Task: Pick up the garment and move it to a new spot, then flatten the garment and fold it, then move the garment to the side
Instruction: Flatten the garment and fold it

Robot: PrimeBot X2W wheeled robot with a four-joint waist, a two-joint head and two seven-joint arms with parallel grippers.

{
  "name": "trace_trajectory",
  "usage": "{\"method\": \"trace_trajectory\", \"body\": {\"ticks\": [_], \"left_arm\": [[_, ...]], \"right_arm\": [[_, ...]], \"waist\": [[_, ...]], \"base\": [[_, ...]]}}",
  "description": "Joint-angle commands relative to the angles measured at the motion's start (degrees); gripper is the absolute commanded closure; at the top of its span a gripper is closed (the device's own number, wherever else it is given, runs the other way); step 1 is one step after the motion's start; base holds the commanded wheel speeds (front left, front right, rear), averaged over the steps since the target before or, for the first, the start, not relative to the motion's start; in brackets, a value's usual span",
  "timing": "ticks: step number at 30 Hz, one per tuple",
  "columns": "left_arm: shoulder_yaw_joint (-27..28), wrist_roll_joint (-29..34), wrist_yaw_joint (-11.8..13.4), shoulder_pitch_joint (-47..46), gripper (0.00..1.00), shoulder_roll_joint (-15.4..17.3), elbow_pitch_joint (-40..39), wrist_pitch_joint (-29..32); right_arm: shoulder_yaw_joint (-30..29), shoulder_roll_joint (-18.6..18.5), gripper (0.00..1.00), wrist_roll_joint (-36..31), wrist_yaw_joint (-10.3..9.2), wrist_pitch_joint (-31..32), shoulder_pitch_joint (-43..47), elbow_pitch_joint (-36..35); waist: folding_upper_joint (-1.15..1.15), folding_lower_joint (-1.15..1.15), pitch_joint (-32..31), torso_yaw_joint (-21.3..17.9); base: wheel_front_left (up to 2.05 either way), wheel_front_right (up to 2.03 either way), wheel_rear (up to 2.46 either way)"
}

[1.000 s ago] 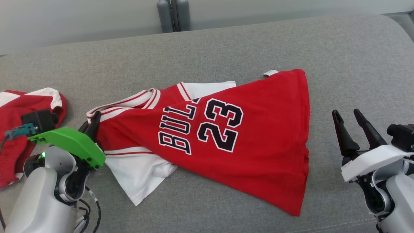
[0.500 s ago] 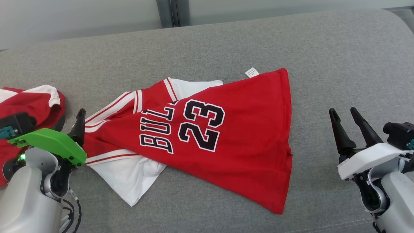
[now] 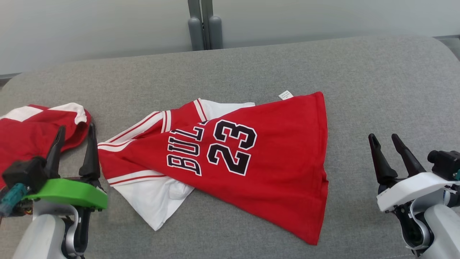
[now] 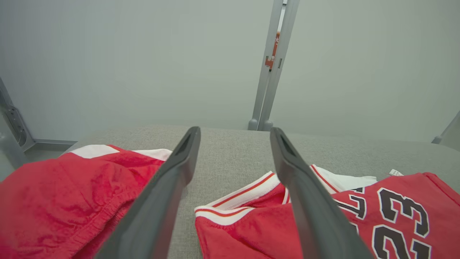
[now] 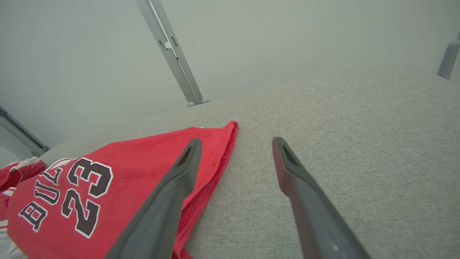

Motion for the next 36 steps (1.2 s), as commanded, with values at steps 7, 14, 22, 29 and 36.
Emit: {"method": "trace_trajectory", "body": {"ticks": [7, 14, 22, 29, 36], "left_arm": [[1.54, 5.84, 2.80, 8.38, 0.00, -1.28, -9.92, -2.04], [6.76, 11.71, 3.19, 17.48, 0.00, -6.04, -16.88, -2.00], [9.45, 16.71, 0.56, 23.20, 0.00, -10.73, -18.09, -2.02], [11.34, 19.18, -1.45, 23.91, 0.00, -13.20, -16.47, -2.01], [12.84, 20.53, -3.29, 22.93, 0.00, -14.65, -16.25, -2.02]], "right_arm": [[-3.08, 1.49, 0.00, -0.64, 0.03, -0.82, 3.19, -1.15], [-7.02, 3.73, 0.00, -4.93, 0.03, -0.89, 9.02, -7.27], [-8.14, 5.33, 0.00, -6.91, 0.03, -0.92, 14.42, -13.02], [-7.85, 5.36, 0.00, -7.57, 0.03, -0.92, 15.85, -12.99], [-7.08, 5.01, 0.00, -7.41, 0.03, -0.93, 14.77, -12.30]], "waist": [[0.00, 0.00, -2.44, 1.39], [0.00, 0.00, -6.60, 1.18], [0.00, 0.00, -7.54, 0.83], [0.00, 0.00, -7.68, 1.08], [0.00, 0.00, -7.96, 1.24]], "base": [[0.00, 0.00, 0.00], [0.00, 0.00, 0.00], [0.00, 0.00, 0.00], [0.00, 0.00, 0.00], [0.00, 0.00, 0.00]]}}
